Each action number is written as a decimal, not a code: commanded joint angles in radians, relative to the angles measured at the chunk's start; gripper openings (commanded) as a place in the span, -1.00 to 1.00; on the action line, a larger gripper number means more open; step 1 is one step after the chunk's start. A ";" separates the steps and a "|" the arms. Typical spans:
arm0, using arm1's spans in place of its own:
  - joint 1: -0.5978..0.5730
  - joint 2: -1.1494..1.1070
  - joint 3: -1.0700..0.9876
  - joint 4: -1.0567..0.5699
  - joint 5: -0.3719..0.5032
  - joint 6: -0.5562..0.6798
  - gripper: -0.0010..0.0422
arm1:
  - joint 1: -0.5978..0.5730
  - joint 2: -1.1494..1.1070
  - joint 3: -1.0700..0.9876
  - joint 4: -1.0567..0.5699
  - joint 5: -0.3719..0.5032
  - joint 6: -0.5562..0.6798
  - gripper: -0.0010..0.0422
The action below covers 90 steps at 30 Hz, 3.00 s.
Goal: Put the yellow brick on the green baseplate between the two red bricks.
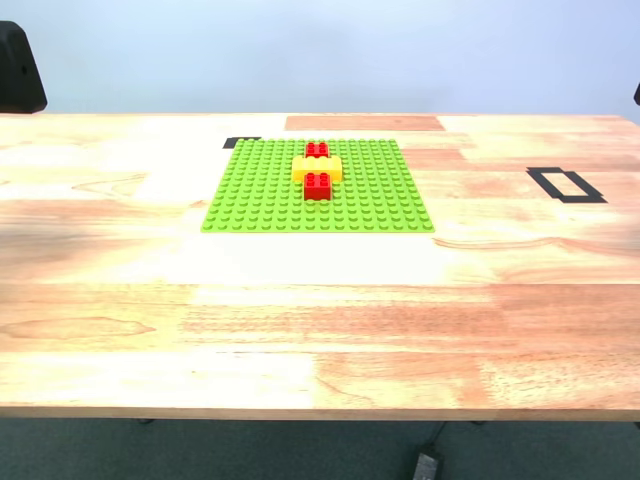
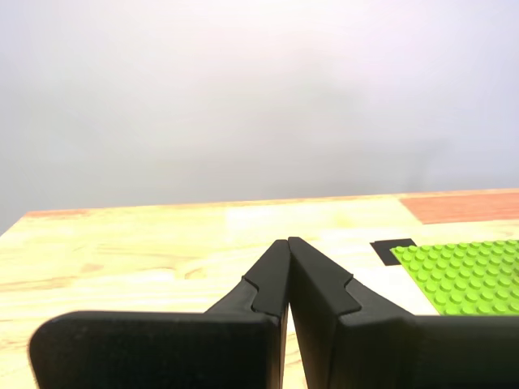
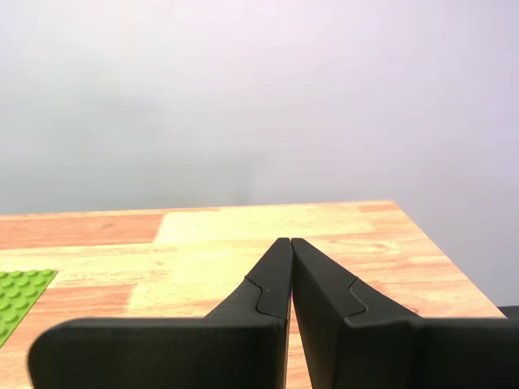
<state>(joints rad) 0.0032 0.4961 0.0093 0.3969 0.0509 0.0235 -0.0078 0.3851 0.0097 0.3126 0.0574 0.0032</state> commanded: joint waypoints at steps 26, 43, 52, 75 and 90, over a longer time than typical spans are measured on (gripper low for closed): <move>0.000 0.000 -0.002 -0.009 0.000 0.000 -0.96 | 0.000 0.001 0.000 0.000 -0.001 0.000 -0.96; 0.000 0.000 0.002 -0.042 0.000 0.000 -0.96 | 0.000 0.001 0.000 0.000 -0.001 0.000 -0.96; 0.000 0.000 0.000 -0.055 0.000 0.000 -0.96 | 0.000 0.001 0.000 0.000 -0.002 0.000 -0.96; 0.000 0.000 -0.002 -0.071 0.000 0.002 -0.96 | 0.000 0.001 0.000 0.000 -0.002 0.000 -0.96; 0.000 0.000 0.003 -0.118 0.000 -0.001 -0.96 | 0.000 0.001 0.000 0.000 -0.001 0.000 -0.96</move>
<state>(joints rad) 0.0036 0.4961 0.0101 0.2737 0.0513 0.0238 -0.0078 0.3859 0.0097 0.3126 0.0574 0.0032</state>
